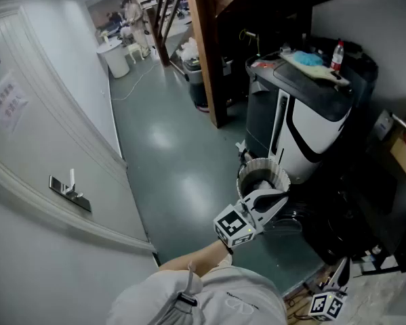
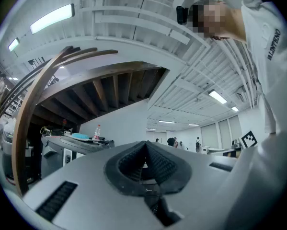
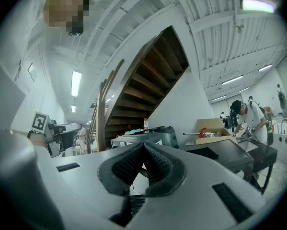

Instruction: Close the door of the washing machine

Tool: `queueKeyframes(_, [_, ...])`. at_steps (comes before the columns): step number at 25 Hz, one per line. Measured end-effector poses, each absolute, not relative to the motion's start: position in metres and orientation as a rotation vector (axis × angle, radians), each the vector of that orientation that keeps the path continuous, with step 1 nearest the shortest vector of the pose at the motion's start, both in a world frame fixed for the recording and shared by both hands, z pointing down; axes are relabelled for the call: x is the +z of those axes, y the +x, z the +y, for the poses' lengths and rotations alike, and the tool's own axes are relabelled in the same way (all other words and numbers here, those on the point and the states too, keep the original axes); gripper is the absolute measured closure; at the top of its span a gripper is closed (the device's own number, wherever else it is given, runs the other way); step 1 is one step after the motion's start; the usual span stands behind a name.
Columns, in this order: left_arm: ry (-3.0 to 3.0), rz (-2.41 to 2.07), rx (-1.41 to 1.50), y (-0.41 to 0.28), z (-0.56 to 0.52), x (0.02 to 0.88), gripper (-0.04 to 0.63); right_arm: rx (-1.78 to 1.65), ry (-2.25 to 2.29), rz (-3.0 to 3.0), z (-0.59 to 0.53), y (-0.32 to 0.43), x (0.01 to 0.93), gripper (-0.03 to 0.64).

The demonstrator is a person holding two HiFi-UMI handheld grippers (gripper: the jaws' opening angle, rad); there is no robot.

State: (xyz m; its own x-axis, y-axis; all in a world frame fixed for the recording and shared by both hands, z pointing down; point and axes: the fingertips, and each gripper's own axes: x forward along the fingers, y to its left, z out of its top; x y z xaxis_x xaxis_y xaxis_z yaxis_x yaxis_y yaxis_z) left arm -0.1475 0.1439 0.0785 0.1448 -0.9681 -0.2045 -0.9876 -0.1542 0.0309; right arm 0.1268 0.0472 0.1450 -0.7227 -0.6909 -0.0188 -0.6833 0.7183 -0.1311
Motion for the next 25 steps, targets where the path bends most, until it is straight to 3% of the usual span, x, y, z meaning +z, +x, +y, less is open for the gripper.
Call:
queueKeyframes(14, [-2.258,2.025,0.208,-0.153,0.154,0.086,0.594,-0.240,-1.090,2.883,0.054,0.122,0.159,0.606])
queueKeyframes(25, [-2.125,2.258,0.094,-0.156,0.177,0.128,0.594,-0.131,-0.672,3.112,0.063,0.100,0.172,0.606])
